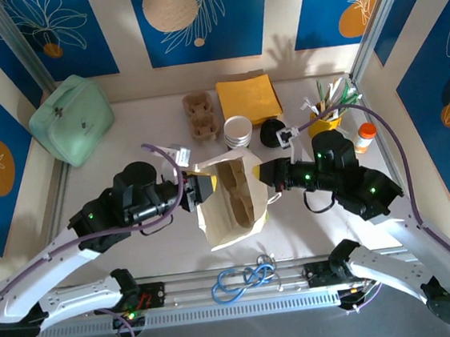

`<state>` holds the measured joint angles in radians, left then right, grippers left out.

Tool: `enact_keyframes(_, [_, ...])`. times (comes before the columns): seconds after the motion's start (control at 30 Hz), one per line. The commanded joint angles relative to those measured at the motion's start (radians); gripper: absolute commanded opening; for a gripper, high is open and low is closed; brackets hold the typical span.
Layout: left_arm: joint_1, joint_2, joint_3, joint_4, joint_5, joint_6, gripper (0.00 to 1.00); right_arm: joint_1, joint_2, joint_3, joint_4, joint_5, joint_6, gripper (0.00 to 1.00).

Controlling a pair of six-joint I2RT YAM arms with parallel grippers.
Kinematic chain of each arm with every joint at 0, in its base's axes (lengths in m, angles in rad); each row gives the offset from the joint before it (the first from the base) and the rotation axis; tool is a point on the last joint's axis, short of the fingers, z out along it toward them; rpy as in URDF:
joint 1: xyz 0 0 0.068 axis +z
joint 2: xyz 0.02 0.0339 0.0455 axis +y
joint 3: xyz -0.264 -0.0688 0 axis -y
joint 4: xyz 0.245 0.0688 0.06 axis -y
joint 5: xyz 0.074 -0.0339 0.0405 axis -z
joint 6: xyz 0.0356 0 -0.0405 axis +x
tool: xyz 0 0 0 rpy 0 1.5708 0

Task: Pack the takeout coffee

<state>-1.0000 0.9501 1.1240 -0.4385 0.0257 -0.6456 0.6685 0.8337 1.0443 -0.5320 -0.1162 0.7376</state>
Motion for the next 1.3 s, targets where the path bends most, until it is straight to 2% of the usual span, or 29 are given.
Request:
enact_keyframes(0.0, [-0.014,0.060,0.047,-0.053,0.017,0.027,0.25,0.004,0.044,0.023,-0.008,0.041,0.175,0.00])
enact_keyframes(0.3, [-0.076,0.255,0.235,-0.298,-0.138,0.006,0.24,0.009,0.145,0.050,-0.014,0.080,0.476,0.00])
enact_keyframes(0.57, [-0.091,0.431,0.394,-0.563,-0.234,-0.065,0.24,0.016,0.155,0.015,-0.009,0.130,0.562,0.00])
enact_keyframes(0.7, [-0.091,0.529,0.440,-0.639,-0.185,-0.084,0.23,0.011,0.143,-0.007,-0.007,0.157,0.571,0.00])
enact_keyframes(0.87, [-0.084,0.609,0.470,-0.706,-0.190,-0.089,0.20,-0.009,0.136,-0.037,-0.003,0.157,0.567,0.00])
enact_keyframes(1.03, [-0.067,0.647,0.446,-0.664,-0.163,-0.072,0.17,-0.037,0.142,-0.073,0.016,0.129,0.560,0.00])
enact_keyframes(1.27, [-0.047,0.699,0.389,-0.578,-0.067,-0.070,0.15,-0.058,0.136,-0.080,0.002,0.122,0.532,0.00])
